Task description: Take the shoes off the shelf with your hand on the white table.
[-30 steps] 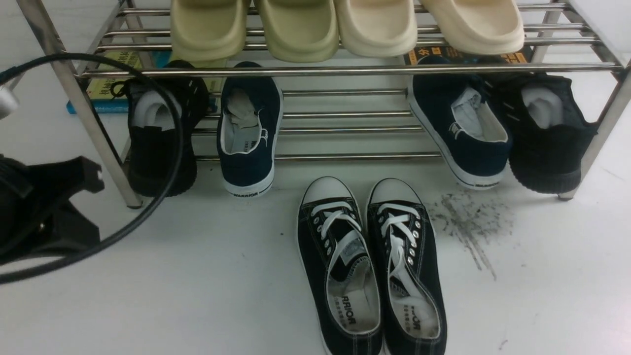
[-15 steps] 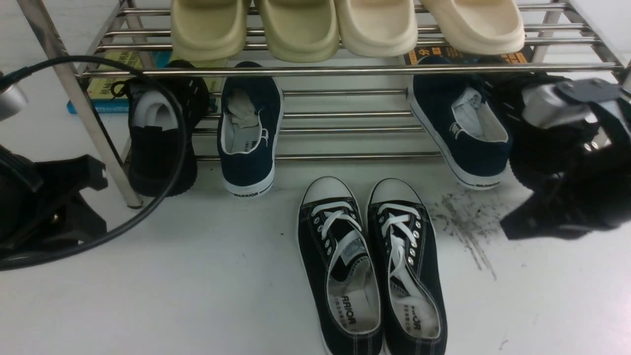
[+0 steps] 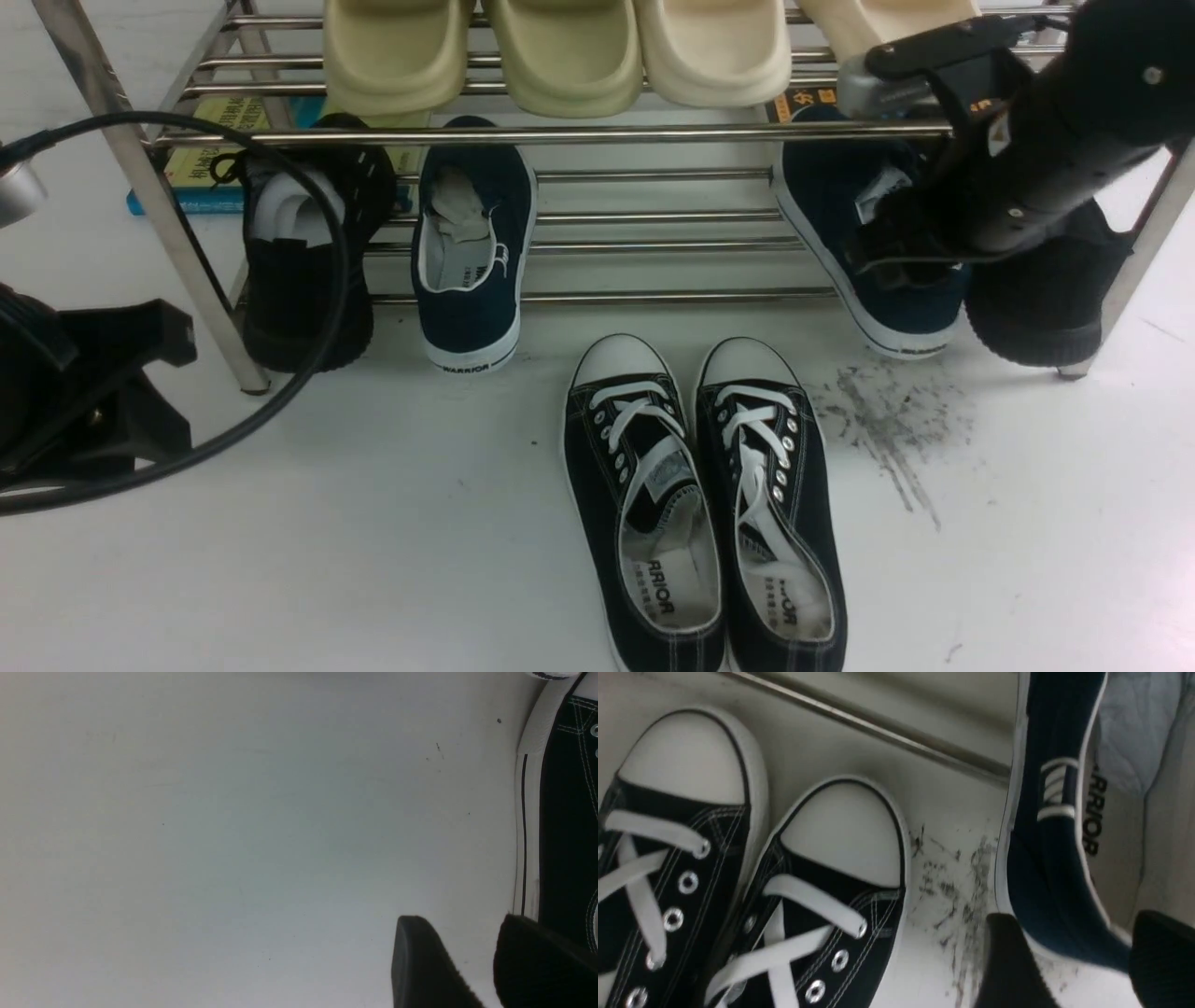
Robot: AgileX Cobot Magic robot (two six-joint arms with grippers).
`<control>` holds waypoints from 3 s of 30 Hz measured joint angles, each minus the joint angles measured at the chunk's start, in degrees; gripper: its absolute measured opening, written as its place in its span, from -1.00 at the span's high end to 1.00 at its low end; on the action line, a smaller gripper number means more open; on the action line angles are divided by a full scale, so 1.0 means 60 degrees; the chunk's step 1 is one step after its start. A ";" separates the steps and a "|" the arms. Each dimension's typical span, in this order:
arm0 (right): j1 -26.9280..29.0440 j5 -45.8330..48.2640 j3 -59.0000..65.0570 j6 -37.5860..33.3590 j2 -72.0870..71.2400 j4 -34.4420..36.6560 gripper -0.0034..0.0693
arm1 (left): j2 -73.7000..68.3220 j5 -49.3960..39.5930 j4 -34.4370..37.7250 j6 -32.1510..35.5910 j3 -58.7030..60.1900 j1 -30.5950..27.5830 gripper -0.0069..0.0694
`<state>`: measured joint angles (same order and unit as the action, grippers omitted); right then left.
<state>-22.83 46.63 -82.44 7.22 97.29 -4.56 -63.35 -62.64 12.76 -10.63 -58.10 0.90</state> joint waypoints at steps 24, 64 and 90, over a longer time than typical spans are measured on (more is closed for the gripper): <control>-0.0170 -0.1057 -0.0170 0.0112 0.1411 -0.0953 0.81 | 0.0000 -0.0439 -0.0240 0.0030 0.0000 0.0000 0.13; -0.7251 0.2219 -0.2552 0.4229 0.1998 0.0950 0.81 | 0.1235 -0.0944 -0.2786 0.0279 -0.1539 0.0000 0.80; -0.7290 -0.2962 -0.2929 0.4963 0.4653 0.1130 0.45 | 0.1217 -0.1115 -0.2722 0.0028 -0.1539 0.0000 0.77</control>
<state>-66.57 28.86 -100.02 37.00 125.20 2.22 -56.05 -69.33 -3.57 -10.46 -67.33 0.90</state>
